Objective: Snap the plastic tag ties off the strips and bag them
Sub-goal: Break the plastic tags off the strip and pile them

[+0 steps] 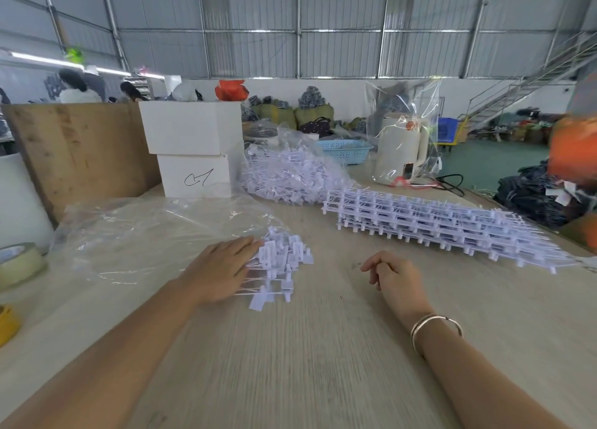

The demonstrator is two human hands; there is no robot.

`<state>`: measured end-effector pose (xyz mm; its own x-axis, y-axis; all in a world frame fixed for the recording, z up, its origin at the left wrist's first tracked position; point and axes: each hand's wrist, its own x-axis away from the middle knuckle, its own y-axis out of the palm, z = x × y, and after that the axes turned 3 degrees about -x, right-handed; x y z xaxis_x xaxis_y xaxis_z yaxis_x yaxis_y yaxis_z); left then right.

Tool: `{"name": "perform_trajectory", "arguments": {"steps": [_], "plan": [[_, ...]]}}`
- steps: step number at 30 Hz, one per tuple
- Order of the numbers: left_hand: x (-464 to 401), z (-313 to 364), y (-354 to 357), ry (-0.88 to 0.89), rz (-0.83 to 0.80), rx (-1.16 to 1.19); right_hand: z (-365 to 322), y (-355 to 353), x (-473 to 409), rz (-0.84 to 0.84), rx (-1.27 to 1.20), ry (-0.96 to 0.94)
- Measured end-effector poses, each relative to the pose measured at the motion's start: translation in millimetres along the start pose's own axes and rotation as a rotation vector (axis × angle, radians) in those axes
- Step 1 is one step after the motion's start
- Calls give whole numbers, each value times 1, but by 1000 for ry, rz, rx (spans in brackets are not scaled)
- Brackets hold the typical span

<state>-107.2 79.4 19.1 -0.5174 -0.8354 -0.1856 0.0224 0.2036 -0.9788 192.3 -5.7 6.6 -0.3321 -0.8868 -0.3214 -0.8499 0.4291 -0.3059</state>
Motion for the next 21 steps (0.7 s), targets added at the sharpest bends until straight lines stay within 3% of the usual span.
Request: {"name": "perform_trajectory", "arguments": {"steps": [3, 5, 10, 14, 18, 21], "plan": [[8, 9, 4, 100, 75, 83, -1, 0, 0, -10, 30, 1], [13, 20, 9, 171, 84, 18, -2, 1, 1, -22, 26, 6], [6, 32, 11, 119, 146, -26, -4, 0, 5, -39, 40, 3], [4, 56, -1, 305, 164, 82, -5, 2, 6, -87, 81, -24], [-21, 111, -19, 300, 350, 309, -11, 11, 10, -187, 159, -121], [-55, 153, -28, 89, 271, 722, -11, 16, 11, -340, 301, -153]]}}
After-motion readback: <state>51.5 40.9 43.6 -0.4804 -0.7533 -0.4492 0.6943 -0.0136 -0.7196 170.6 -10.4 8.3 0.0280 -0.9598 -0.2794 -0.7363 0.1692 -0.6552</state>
